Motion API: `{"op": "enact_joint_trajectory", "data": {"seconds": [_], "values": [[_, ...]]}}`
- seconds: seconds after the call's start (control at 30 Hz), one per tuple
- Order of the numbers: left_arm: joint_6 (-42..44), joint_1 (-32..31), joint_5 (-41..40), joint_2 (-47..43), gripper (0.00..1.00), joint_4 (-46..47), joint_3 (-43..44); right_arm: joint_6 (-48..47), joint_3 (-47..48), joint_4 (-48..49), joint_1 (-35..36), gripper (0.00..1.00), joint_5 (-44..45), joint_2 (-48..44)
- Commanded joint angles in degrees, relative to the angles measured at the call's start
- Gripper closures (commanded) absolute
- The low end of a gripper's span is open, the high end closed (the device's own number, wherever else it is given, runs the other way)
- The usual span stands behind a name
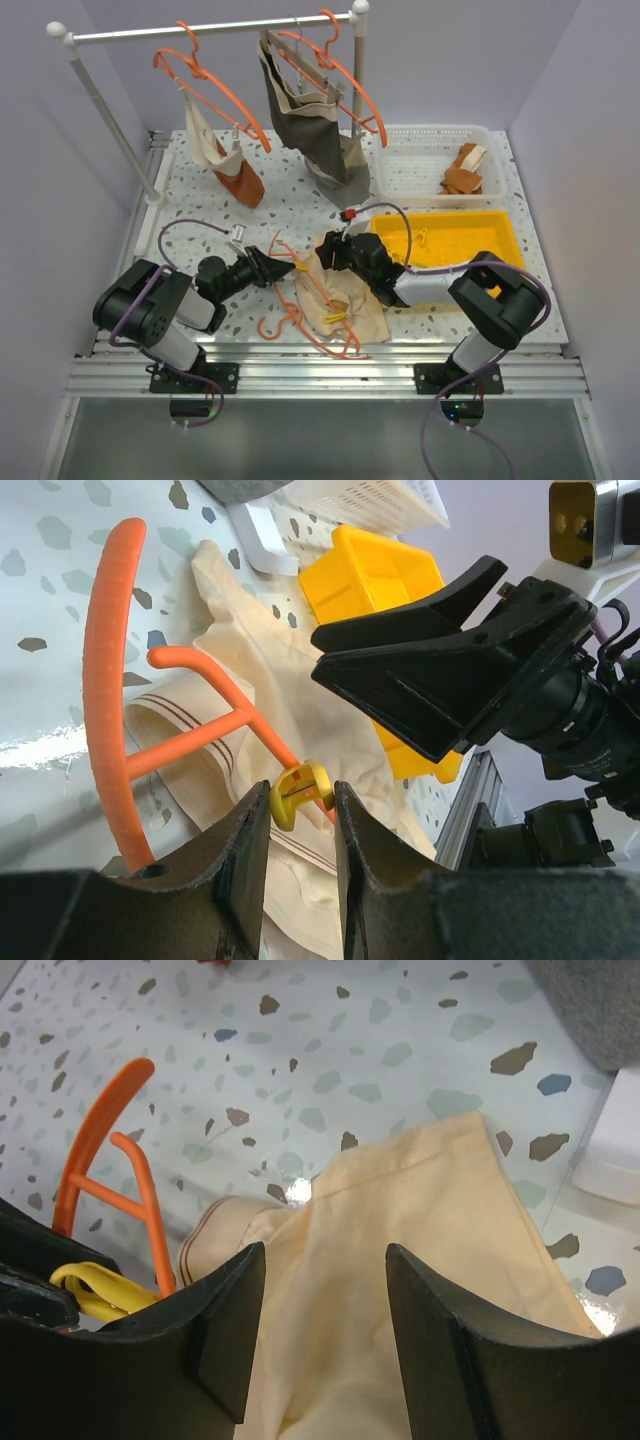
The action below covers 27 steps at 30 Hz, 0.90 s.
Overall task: Clip the underwear to the hanger
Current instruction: Open the clamp at the hanger.
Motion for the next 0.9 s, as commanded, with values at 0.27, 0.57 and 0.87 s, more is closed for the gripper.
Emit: {"op": "enact_joint_trajectory", "data": {"seconds": [0.27,0.57,0.87], "values": [[3.28,-0.05,-3.15,-0.23,1.00,33.37,-0.79,-2.18,-5.31,-2.21,3.83,0.58,2.63,-8.25],[4.24,-2.16,-5.17,-0.41,1.00,33.37,-0.70,-3.77,-4.35,-6.70,10.51,0.60,9.84,-8.35],[5.39,-2.60,-6.66,-3.57,1.00,33.28,-2.46,-3.42,-3.65,-9.16,11.83,0.60,11.17,-5.80]]}}
